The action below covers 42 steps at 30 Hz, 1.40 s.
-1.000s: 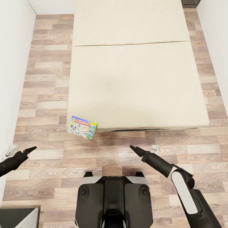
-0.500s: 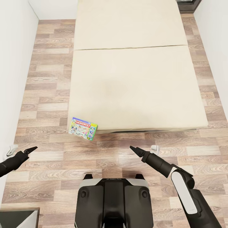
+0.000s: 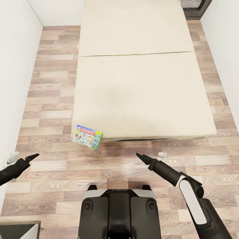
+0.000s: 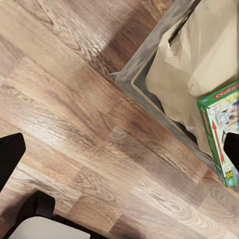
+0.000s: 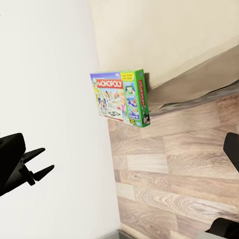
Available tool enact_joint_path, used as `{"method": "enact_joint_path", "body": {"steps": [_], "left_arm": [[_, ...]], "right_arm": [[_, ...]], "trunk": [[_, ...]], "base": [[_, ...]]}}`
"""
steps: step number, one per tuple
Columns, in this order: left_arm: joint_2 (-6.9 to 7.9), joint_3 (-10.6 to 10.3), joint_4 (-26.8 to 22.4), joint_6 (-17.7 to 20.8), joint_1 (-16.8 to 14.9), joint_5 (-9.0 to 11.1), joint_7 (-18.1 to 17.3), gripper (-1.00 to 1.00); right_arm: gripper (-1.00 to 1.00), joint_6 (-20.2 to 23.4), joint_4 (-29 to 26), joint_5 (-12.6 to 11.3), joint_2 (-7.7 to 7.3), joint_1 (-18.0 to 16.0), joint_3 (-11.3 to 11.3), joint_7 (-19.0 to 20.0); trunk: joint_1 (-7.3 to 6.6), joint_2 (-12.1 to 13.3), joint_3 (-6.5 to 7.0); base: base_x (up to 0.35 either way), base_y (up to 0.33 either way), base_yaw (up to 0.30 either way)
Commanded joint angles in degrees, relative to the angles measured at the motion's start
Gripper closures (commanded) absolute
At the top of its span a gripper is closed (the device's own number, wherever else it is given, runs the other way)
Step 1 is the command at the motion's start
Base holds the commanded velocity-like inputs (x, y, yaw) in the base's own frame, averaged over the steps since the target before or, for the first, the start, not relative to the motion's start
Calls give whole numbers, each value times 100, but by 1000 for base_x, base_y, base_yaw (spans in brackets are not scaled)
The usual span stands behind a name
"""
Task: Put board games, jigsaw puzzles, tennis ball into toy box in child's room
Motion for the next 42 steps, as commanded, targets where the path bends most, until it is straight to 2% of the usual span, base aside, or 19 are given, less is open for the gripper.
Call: {"method": "enact_joint_path", "body": {"steps": [1, 42], "left_arm": [[0, 9, -1, 41, -3, 28, 0, -100], [-8, 3, -2, 51, -3, 28, -17, -100]], "right_arm": [[-100, 40, -2, -40, 0, -2, -3, -4], [-100, 40, -1, -42, -5, -2, -10, 5]], "trunk": [[4, -8, 4], [4, -8, 390]], "base": [[0, 0, 0], [0, 0, 0]]}}
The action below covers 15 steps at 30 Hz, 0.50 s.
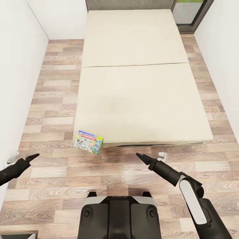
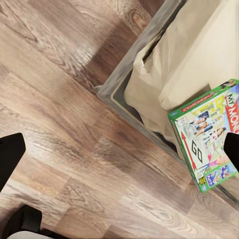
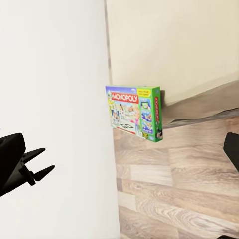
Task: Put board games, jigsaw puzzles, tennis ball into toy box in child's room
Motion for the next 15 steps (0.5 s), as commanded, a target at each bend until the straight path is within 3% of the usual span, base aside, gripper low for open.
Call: {"method": "enact_joint_path", "body": {"steps": [1, 15], "left_arm": [[0, 8, 0, 41, -4, 27, 1, -100], [-2, 6, 2, 34, -4, 27, 13, -100]], "right_arm": [[-100, 40, -2, -39, -1, -2, -4, -3], [-100, 40, 4, -36, 0, -1, -4, -3]], "trunk": [[4, -8, 4], [4, -8, 136]], "base": [[0, 0, 0], [0, 0, 0]]}}
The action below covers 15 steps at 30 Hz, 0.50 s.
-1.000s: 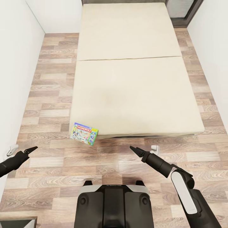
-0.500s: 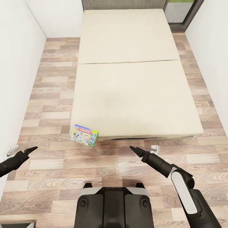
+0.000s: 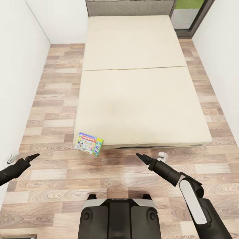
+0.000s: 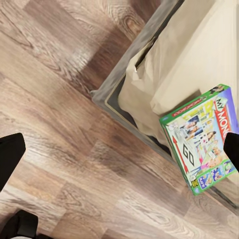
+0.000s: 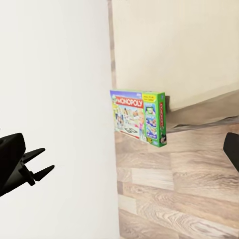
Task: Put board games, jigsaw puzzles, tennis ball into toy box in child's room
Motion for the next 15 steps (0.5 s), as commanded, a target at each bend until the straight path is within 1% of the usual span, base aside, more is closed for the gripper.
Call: {"method": "enact_joint_path", "body": {"steps": [1, 15], "left_arm": [[0, 9, 1, 40, -4, 27, 0, -100], [1, 10, -1, 39, -4, 27, -3, -100]], "right_arm": [[-100, 41, -3, -37, -1, -2, -4, -3], [-100, 36, -8, -40, 3, -2, 2, -2]], "trunk": [[4, -8, 4], [4, -8, 136]], "base": [[0, 0, 0], [0, 0, 0]]}}
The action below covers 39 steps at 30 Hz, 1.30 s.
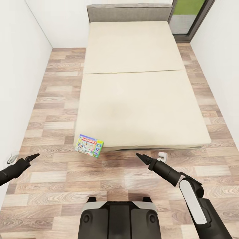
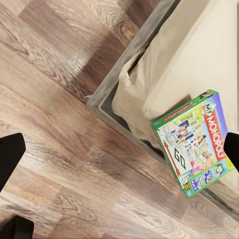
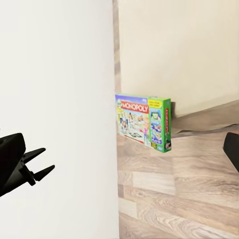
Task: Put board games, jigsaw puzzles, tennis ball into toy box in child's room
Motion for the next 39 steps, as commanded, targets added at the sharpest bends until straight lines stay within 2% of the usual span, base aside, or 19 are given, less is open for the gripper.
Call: {"method": "enact_joint_path", "body": {"steps": [1, 39], "left_arm": [[0, 10, 0, 41, -4, 27, 0, -100], [-8, 7, 1, 41, -4, 27, 4, -100]], "right_arm": [[-100, 41, -2, -39, -2, -2, -2, -4], [-100, 35, -2, -41, -5, -2, -1, -4]], "trunk": [[4, -8, 4], [4, -8, 361]], "base": [[0, 0, 0], [-8, 0, 0]]}}
